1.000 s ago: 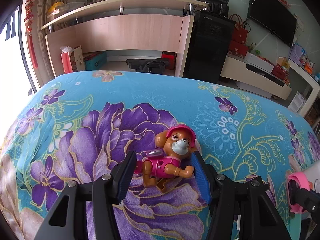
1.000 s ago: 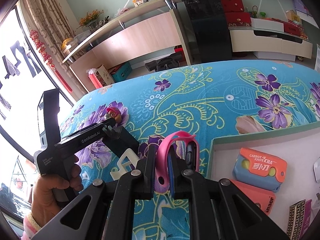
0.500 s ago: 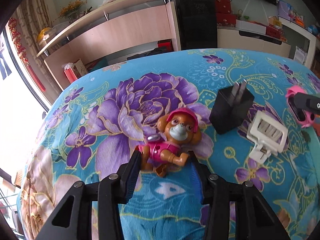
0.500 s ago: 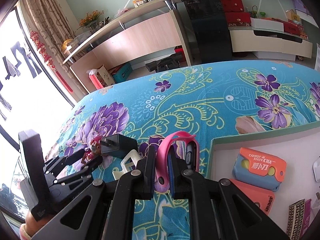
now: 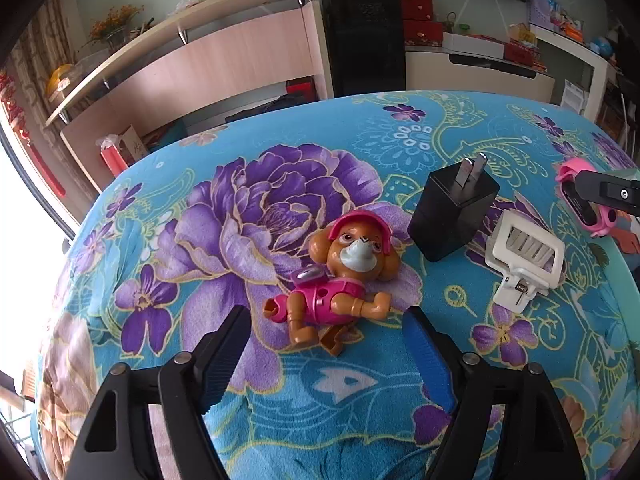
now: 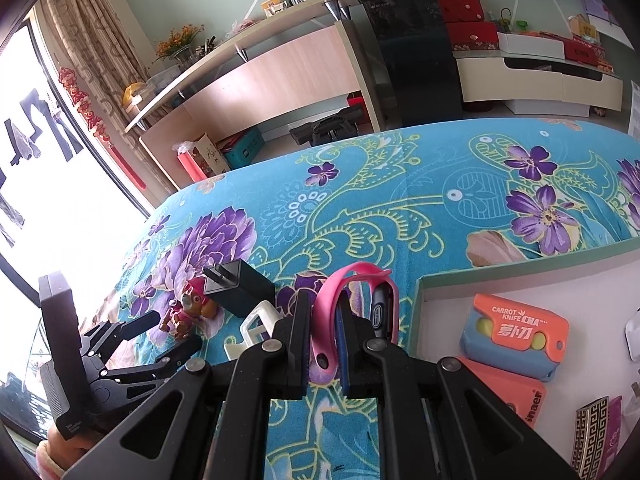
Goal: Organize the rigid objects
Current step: 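Carry the pink doll and pink watch band over the white tray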
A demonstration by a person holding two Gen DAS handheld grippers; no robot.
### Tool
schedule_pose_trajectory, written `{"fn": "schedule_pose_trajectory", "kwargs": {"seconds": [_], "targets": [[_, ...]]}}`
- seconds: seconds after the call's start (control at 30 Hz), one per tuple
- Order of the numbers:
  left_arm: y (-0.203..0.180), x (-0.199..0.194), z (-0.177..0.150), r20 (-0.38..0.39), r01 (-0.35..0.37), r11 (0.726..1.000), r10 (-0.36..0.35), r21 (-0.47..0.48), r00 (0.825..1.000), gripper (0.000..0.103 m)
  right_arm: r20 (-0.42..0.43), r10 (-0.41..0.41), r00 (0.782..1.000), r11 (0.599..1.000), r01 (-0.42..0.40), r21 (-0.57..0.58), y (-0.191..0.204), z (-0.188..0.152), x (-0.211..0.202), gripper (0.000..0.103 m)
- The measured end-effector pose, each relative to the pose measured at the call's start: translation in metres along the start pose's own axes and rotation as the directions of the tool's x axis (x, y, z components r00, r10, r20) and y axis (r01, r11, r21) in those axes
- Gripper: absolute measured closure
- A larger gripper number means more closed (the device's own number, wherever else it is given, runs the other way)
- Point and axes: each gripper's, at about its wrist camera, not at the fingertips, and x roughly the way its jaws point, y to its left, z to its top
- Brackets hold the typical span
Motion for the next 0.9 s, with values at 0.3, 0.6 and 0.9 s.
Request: {"fn": "schedule_pose_trajectory", "kwargs": {"seconds": [0.3,0.6,0.9], "targets": [[0.004,0.02,0.022,0.024,0.054,0.995,-0.056,0.085,0.998,0.016,-0.011,-0.002,1.0,1.0,0.001,-0.012,0.003,-0.001,0.003,0.092],[-0.008,0.014,0.014,0.026,0.08,0.995,-0.081,0.055,0.996,0.047,-0.014,-0.003,1.0,1.0,0.003,-0.012,0.003,-0.001,0.003,0.092],[-0.01,-0.05,0.014,0.169,0.06,0.997,-0.051,-0.048,0.984,0.047,0.078,-0.005,0.997,1.0,0.006,-0.005,0.002,0.006,-0.025,0.092]]}}
